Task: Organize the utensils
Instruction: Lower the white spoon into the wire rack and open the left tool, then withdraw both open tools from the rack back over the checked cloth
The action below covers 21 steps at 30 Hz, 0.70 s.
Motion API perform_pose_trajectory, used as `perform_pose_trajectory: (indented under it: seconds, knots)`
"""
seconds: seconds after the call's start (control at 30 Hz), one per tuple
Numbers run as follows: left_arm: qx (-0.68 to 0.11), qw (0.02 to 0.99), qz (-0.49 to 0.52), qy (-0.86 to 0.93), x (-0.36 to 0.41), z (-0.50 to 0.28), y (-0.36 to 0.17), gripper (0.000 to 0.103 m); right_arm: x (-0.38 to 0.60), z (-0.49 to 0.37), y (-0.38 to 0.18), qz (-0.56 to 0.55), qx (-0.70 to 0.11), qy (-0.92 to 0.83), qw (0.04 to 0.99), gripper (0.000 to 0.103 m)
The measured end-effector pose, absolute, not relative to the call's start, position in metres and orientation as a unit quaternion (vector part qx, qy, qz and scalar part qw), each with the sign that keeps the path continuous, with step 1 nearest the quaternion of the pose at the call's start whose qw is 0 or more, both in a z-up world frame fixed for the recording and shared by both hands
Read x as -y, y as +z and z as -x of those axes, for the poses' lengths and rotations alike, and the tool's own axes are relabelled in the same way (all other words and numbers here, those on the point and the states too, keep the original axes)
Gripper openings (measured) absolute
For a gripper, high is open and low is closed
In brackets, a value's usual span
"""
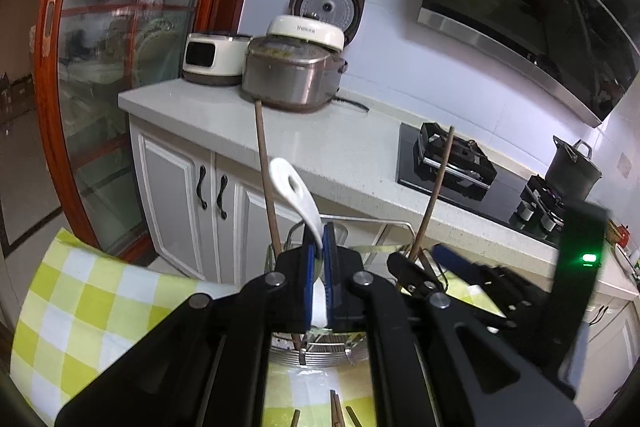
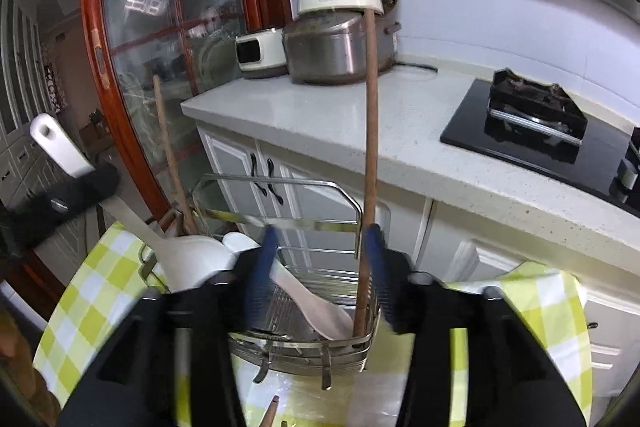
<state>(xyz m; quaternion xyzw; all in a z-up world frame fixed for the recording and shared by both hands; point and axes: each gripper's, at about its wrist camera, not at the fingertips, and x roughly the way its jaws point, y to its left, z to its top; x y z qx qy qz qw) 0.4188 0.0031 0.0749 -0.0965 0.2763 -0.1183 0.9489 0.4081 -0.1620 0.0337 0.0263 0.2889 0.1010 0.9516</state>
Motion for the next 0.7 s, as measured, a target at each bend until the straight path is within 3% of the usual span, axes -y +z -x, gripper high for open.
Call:
perform_pose_trajectory:
  seconds: [0.07, 0.17, 0.37, 0.7]
  knots:
    - [-0.280, 0.947, 0.103, -0.117, -0.005, -0.419, 0.073, 0.021, 0.163, -0.400, 0.038, -0.019, -0.279, 0.096, 0.955, 0.069]
    - [-0.279, 0.947, 0.111, -0.117, -0.009, -0.415, 0.073, 0.033, 0.169, -0.388, 0.042, -0.021, -0.271, 0.088, 0.958, 0.075]
    - [-0.277, 0.947, 0.114, -0.114, -0.018, -0.396, 0.076, 0.035, 0.188, -0.358, 0.040, -0.043, -0.276, 0.068, 0.958, 0.083]
    - [-0.297, 0.942, 0.124, -0.096, -0.051, -0.326, 0.050, 0.039, 0.194, -0.278, 0.000, 0.013, -0.289, -0.029, 0.957, 0.084]
